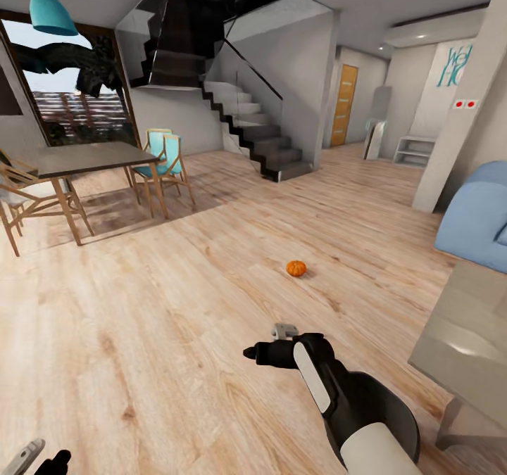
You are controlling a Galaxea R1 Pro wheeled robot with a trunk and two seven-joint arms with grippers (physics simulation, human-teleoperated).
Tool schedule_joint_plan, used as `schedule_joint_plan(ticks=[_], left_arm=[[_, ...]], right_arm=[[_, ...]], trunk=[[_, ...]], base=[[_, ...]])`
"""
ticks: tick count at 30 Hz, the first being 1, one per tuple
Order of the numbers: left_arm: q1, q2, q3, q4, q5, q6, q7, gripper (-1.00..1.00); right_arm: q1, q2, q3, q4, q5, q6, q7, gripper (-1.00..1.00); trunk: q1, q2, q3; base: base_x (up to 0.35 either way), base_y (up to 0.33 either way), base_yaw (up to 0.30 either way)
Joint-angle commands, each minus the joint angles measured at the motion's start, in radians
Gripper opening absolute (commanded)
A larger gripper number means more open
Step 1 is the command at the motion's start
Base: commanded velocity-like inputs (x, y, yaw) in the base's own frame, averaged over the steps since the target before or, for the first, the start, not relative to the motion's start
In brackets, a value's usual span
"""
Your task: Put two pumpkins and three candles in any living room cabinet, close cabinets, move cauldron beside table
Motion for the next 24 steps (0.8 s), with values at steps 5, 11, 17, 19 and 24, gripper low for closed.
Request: schedule_joint_plan(ticks=[5,11,17,19,24], left_arm=[[0.0,0.0,0.003,-0.001,0.002,0.0,0.001,1.0],[0.0,0.0,0.003,-0.001,0.002,0.0,0.0,1.0],[0.0,0.0,0.0,-0.001,0.002,0.0,-0.003,1.0],[0.0,0.001,-0.004,-0.001,0.001,0.0,-0.003,1.0],[0.0,0.001,-0.005,-0.001,0.001,0.0,-0.003,1.0]], right_arm=[[0.0,0.0,-0.001,0.002,-0.002,-0.001,0.0,1.0],[0.0,0.0,-0.002,0.002,-0.002,-0.002,0.0,1.0],[0.0,0.0,-0.003,0.002,-0.002,-0.002,0.0,1.0],[0.0,0.0,-0.003,0.002,-0.002,-0.002,0.0,1.0],[-0.001,0.0,-0.004,0.002,-0.003,-0.002,0.0,1.0]], trunk=[[0.0,0.0,-0.003],[0.0,0.0,-0.006],[0.0,0.0,-0.009],[0.0,0.0,-0.01],[0.0,0.0,-0.012]], base=[[0.0,0.0,0.274],[0.0,0.0,0.273],[0.0,0.0,0.273],[0.0,0.0,0.273],[0.0,0.0,0.273]])
